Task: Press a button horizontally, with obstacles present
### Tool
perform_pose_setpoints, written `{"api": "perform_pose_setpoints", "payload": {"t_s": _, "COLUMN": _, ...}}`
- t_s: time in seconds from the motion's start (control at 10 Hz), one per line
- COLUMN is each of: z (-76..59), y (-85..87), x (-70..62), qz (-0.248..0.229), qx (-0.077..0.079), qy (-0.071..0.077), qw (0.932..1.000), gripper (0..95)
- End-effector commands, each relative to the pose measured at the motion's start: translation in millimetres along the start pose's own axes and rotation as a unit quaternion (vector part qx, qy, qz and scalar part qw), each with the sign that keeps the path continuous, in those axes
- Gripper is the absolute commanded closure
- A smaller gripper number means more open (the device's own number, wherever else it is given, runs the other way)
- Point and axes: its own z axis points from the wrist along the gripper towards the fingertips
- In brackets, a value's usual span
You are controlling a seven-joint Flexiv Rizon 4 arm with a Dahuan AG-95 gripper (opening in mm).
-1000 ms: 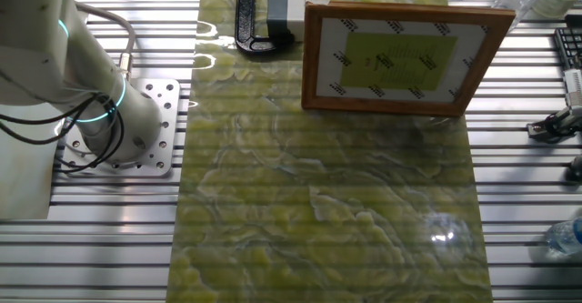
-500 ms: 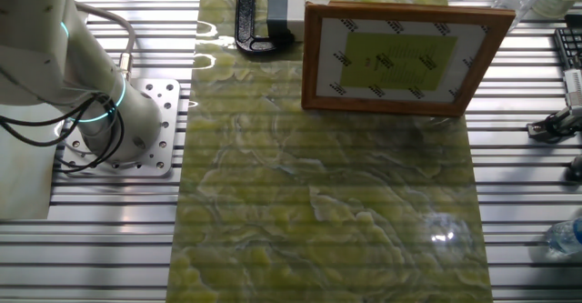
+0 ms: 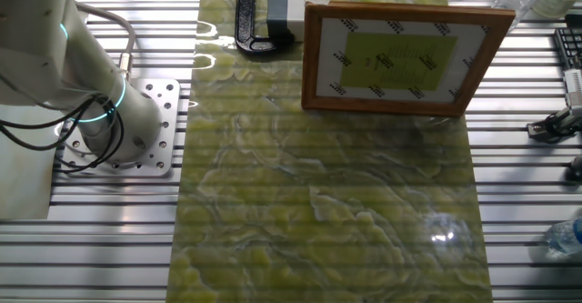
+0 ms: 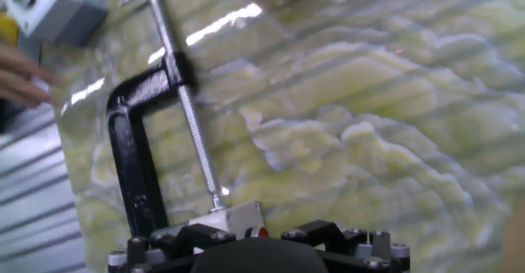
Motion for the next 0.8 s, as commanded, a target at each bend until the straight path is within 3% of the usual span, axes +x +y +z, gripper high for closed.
{"api": "perform_pose_setpoints", "payload": {"t_s": 0.1, "z": 0.5, "y": -0.4, "x": 0.4, "qz": 0.014, "qx": 0.002, "qy": 0.002, "qw": 0.9999, "gripper": 0.0}}
{"api": "perform_pose_setpoints", "payload": {"t_s": 0.2, "z": 0.5, "y": -0.4, "x": 0.4, "qz": 0.002, "qx": -0.009, "qy": 0.007, "qw": 0.9999, "gripper": 0.0}}
{"api": "perform_pose_setpoints", "payload": {"t_s": 0.3, "z": 0.5, "y": -0.4, "x": 0.4, "qz": -0.018, "qx": -0.022, "qy": 0.022, "qw": 0.9994, "gripper": 0.0}}
{"api": "perform_pose_setpoints", "payload": {"t_s": 0.5, "z": 4.2, "y": 0.2, "x": 2.2, "qz": -0.047, "qx": -0.051, "qy": 0.025, "qw": 0.9973, "gripper": 0.0}}
{"api": "perform_pose_setpoints", "payload": {"t_s": 0.6, "z": 15.0, "y": 6.3, "x": 2.3, "qz": -0.054, "qx": -0.072, "qy": 0.029, "qw": 0.9955, "gripper": 0.0}}
{"api": "perform_pose_setpoints", "payload": {"t_s": 0.8, "z": 35.0, "y": 19.7, "x": 5.5, "qz": -0.060, "qx": -0.081, "qy": 0.037, "qw": 0.9942, "gripper": 0.0}}
